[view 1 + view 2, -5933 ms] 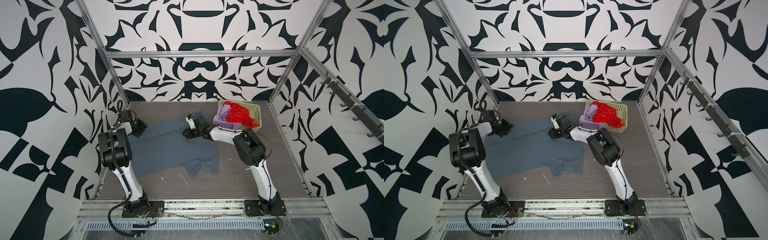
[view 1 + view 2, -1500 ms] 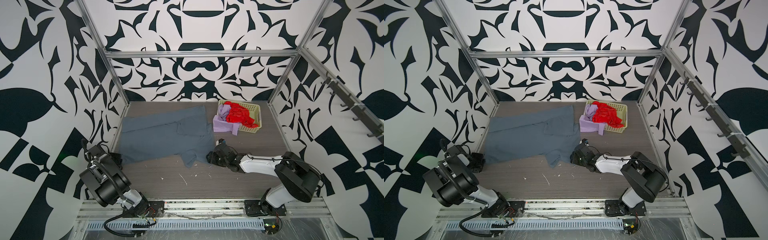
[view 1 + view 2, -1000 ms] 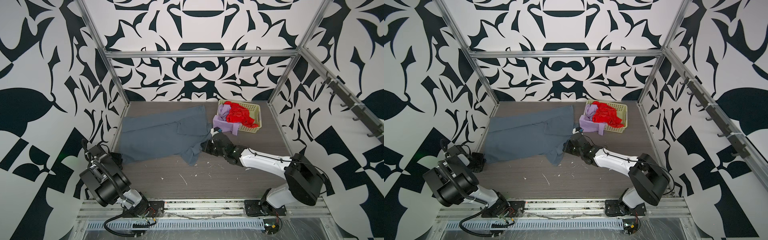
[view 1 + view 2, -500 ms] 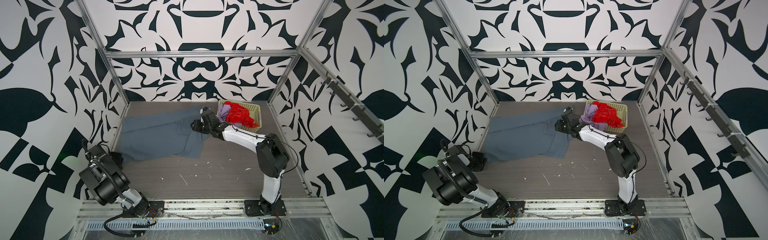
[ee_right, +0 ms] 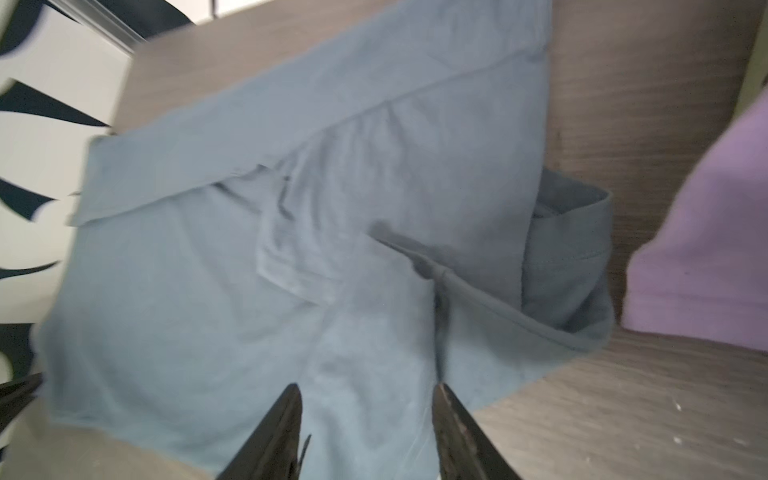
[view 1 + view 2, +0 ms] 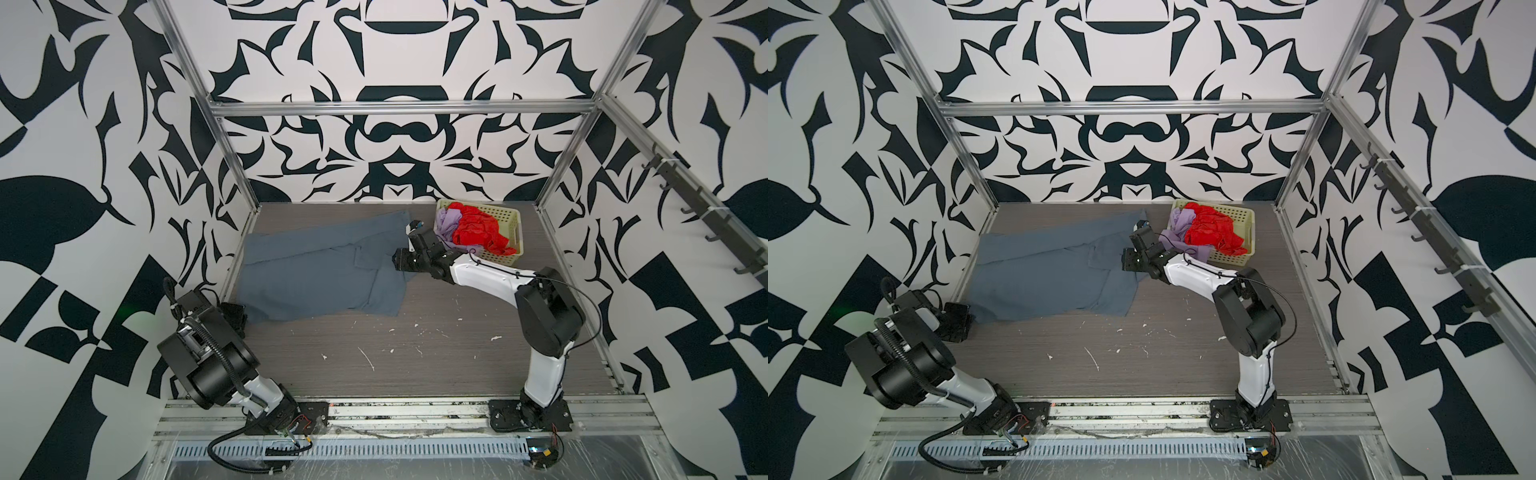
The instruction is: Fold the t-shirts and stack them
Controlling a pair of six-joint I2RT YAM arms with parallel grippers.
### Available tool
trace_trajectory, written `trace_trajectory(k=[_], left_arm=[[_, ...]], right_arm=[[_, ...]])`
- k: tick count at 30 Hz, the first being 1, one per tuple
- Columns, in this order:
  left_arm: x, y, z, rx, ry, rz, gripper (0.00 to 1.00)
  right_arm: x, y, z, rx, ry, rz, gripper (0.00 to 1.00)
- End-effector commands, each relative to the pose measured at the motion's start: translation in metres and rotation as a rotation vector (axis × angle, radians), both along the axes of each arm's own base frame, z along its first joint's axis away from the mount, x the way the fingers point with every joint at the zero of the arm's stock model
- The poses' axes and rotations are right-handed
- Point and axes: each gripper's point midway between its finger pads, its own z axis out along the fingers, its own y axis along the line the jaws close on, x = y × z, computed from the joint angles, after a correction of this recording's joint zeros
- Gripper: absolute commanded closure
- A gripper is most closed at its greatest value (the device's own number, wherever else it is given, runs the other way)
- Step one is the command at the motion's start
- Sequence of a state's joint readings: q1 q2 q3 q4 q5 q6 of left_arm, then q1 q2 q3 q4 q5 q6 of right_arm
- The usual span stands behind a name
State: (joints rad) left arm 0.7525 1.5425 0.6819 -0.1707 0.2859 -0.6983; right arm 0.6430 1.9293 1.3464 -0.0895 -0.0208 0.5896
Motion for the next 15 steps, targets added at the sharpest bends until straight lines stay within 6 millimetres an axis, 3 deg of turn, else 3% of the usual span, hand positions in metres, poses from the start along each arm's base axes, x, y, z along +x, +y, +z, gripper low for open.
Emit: trace_trajectory(k=[1, 8, 9, 11, 12, 15], left_arm=[[-0.006, -0.005, -0.008, -0.023, 0.033, -0.006, 1.0], [-0.006, -0.006, -0.008, -0.027, 0.03, -0.01, 1.0], [-0.005, -0.006, -0.007, -0.026, 0.029, -0.01, 1.0], [-0.006, -0.006, -0.008, -0.024, 0.03, -0.013, 1.0], [-0.006, -0.005, -0.008, -0.022, 0.029, -0.014, 1.0], [-0.006, -0.006, -0.008, -0.022, 0.031, -0.016, 1.0]], right_arm=[[0.013, 0.009, 0.009, -0.003, -0.044, 0.01, 0.46], [0.025, 0.015, -0.019, -0.007, 0.01, -0.032, 0.58], [0.024, 0.017, -0.022, -0.002, 0.021, -0.033, 0.63], [0.024, 0.021, -0.024, 0.021, 0.032, -0.035, 0.89], [0.022, 0.025, -0.022, 0.033, 0.027, -0.031, 0.96], [0.015, 0.041, -0.004, 0.063, -0.002, -0.004, 1.0]])
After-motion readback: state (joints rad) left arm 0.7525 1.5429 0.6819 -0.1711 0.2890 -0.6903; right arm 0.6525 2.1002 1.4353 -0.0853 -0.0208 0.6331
